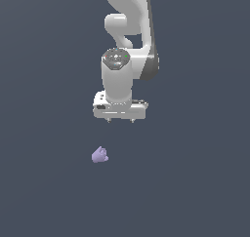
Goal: Pick up the object and move it to a goal position.
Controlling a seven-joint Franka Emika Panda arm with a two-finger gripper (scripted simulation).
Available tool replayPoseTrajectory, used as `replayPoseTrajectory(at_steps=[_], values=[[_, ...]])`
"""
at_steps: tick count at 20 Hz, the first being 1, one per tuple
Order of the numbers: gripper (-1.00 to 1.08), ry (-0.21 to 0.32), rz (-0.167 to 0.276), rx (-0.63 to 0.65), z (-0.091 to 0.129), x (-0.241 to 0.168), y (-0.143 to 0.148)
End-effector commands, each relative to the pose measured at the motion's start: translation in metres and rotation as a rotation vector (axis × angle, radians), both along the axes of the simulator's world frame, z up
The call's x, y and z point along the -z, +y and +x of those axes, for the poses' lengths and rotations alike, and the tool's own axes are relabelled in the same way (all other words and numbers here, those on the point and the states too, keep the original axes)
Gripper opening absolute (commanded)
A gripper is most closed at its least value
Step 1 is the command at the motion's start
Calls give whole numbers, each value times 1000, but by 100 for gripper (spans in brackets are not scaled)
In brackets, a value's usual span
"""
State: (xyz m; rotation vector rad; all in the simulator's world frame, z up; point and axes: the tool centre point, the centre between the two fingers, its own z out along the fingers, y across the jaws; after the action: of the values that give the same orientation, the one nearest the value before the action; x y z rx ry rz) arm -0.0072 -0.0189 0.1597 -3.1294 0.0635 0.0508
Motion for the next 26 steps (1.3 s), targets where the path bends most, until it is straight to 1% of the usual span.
replayPoseTrajectory(at_steps=[1,11,18,26], values=[[100,0,0,0,0,0,0],[100,-10,21,-30,3,-14,16],[100,-11,19,-47,9,-11,11],[100,-17,13,-125,34,4,-9]])
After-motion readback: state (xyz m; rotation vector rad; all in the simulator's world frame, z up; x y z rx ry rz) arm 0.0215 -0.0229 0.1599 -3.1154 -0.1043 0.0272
